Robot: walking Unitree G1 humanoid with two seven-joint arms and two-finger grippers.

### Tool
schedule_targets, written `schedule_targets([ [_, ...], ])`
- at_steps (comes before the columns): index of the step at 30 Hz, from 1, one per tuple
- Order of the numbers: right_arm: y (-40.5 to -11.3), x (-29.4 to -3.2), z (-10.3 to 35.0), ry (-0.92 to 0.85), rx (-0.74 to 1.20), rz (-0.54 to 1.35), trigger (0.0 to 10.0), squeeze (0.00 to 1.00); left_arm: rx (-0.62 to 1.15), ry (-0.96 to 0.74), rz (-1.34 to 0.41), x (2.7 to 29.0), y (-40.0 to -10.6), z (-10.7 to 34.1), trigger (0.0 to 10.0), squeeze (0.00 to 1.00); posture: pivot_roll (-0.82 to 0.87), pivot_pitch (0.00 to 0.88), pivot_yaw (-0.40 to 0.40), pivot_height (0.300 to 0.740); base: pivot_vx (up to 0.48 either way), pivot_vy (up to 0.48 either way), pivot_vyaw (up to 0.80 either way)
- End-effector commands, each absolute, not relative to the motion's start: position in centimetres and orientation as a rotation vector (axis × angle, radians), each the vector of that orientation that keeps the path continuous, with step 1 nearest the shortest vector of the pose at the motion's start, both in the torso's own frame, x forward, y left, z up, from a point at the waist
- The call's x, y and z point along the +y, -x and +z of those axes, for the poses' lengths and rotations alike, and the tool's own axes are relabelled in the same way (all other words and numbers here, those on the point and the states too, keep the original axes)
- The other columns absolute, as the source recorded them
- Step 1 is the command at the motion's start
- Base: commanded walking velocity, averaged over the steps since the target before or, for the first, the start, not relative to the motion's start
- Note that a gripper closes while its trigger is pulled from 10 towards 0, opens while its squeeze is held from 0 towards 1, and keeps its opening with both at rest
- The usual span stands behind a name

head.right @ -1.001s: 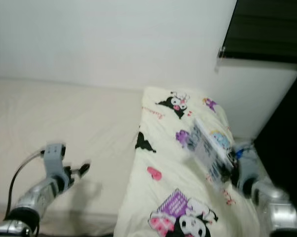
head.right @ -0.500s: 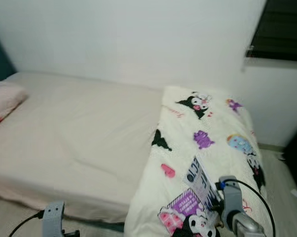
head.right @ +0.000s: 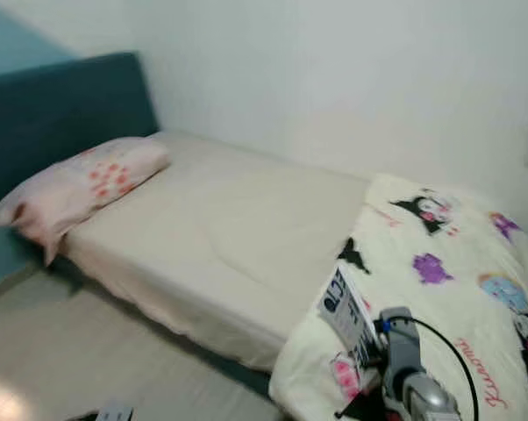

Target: Clean up the room

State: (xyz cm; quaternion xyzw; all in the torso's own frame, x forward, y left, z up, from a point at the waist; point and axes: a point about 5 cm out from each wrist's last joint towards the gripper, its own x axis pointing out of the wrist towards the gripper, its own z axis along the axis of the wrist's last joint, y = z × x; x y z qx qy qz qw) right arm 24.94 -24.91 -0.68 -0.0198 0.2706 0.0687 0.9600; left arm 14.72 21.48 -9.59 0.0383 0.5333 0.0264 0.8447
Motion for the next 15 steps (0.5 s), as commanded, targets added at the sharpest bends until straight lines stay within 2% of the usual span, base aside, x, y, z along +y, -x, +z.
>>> schedule_targets([
  [1, -25.3, -24.8, -0.3, 0.058, 0.517, 0.151, 10.0, 0.0, 1.099, -0.093, 0.046, 21.6, -15.5, -9.2, 10.0, 0.0, -0.04, 0.001, -0.034, 0.74, 0.0, 0.0, 0.61],
  [3, -25.4, -24.6, -0.3, 0.066, 0.511, 0.164, 10.0, 0.0, 1.09, -0.09, 0.035, 21.5, -15.8, -9.1, 10.0, 0.0, -0.04, 0.002, -0.033, 0.74, 0.0, 0.0, 0.61],
  [6, -25.4, -24.4, -0.4, 0.074, 0.511, 0.178, 10.0, 0.0, 1.091, -0.094, 0.031, 21.5, -15.9, -9.1, 10.0, 0.0, -0.04, 0.001, -0.033, 0.74, 0.39, 0.0, 0.61],
  [15, -26.0, -23.6, 0.0, 0.182, 0.483, 0.255, 10.0, 0.0, 1.09, -0.078, 0.042, 21.4, -16.0, -9.1, 10.0, 0.0, -0.03, 0.004, -0.036, 0.74, 0.48, 0.0, 0.61],
])
